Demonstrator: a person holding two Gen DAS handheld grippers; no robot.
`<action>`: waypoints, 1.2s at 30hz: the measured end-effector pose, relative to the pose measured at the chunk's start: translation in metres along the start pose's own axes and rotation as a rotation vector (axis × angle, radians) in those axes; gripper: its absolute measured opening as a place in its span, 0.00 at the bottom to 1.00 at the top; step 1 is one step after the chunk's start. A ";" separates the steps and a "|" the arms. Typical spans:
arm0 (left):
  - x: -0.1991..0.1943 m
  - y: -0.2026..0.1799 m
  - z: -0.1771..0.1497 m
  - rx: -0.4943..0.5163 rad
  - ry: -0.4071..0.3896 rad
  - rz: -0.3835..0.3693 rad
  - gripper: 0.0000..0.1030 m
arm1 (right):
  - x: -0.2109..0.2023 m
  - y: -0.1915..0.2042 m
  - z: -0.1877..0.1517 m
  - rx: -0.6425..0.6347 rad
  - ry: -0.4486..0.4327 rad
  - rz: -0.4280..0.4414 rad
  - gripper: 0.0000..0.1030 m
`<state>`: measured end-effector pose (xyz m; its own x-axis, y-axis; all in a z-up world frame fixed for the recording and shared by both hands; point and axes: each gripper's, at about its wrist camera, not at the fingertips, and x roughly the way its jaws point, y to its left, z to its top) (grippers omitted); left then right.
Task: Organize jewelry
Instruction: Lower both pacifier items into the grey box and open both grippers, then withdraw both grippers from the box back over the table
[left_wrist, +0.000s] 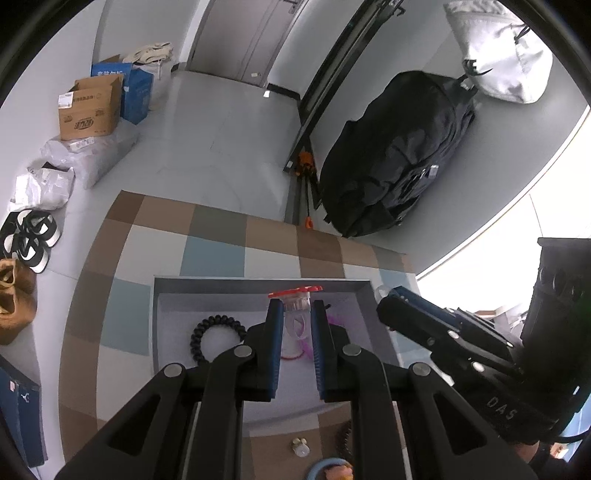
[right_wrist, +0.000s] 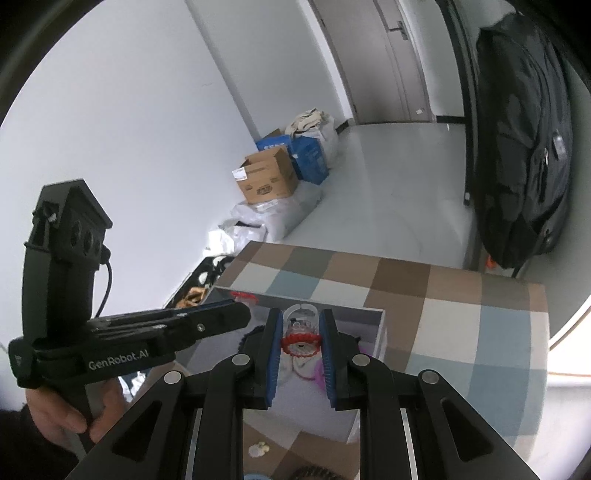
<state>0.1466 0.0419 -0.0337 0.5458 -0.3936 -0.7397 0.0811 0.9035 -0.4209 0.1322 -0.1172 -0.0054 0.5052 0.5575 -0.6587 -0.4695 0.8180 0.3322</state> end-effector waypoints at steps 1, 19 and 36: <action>0.002 0.001 0.000 -0.002 0.008 -0.005 0.10 | 0.002 -0.003 0.001 0.008 0.002 0.001 0.18; 0.016 0.002 -0.001 -0.015 0.055 -0.018 0.10 | 0.023 -0.015 -0.004 0.049 0.038 0.045 0.19; 0.008 0.005 0.001 -0.047 0.030 -0.085 0.47 | -0.008 -0.016 -0.004 0.029 -0.072 0.002 0.56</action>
<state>0.1523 0.0436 -0.0407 0.5137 -0.4736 -0.7154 0.0864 0.8581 -0.5061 0.1331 -0.1357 -0.0077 0.5555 0.5668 -0.6084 -0.4495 0.8202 0.3538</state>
